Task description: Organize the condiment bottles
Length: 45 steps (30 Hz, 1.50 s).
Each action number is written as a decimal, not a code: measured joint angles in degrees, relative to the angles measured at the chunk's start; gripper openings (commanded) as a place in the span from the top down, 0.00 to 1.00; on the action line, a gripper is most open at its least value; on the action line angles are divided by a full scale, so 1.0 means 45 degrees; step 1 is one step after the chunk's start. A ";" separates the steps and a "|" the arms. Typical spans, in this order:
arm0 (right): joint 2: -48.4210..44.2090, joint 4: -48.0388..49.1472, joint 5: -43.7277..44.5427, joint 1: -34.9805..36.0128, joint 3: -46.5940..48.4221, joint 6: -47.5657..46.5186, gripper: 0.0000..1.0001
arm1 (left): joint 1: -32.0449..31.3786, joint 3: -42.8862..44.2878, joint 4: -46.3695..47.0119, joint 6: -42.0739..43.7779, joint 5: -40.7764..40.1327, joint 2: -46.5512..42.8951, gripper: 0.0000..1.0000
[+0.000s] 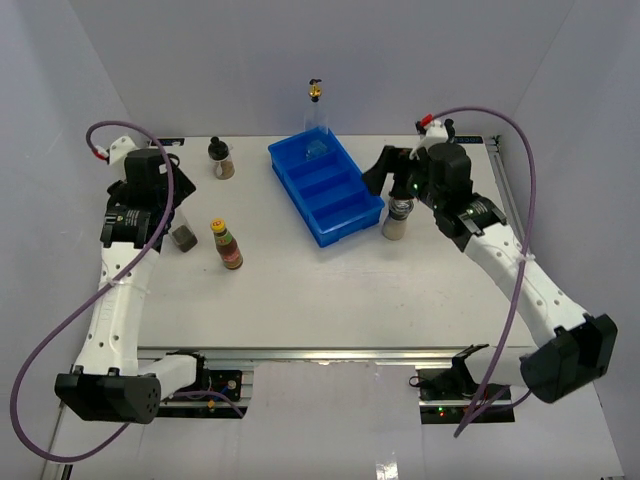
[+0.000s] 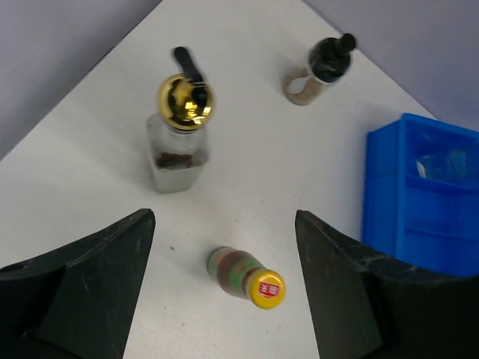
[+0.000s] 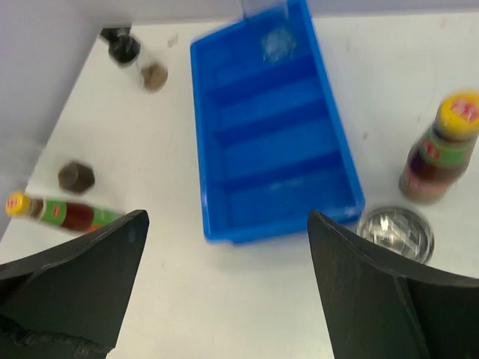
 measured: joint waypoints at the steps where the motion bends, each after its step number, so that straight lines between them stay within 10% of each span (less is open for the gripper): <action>1: -0.0539 -0.0170 -0.0252 0.0000 -0.0580 0.0038 0.04 | 0.0446 -0.0233 -0.0031 -0.0108 0.0113 0.0010 0.16; 9: -0.4216 0.0720 -0.1735 0.0024 -0.3713 -0.0412 0.05 | 0.2036 -0.1821 0.0279 -0.0593 0.0657 0.0632 0.19; 37: -0.4732 0.1565 -0.2555 0.0019 -0.4472 -0.1142 0.06 | 0.2033 -0.1997 0.2850 -0.0228 -0.0283 0.3609 0.29; 45: -0.4734 0.1563 -0.2540 0.0019 -0.4472 -0.1279 0.06 | 0.2031 -0.1997 0.2852 -0.0148 -0.0490 0.3623 0.99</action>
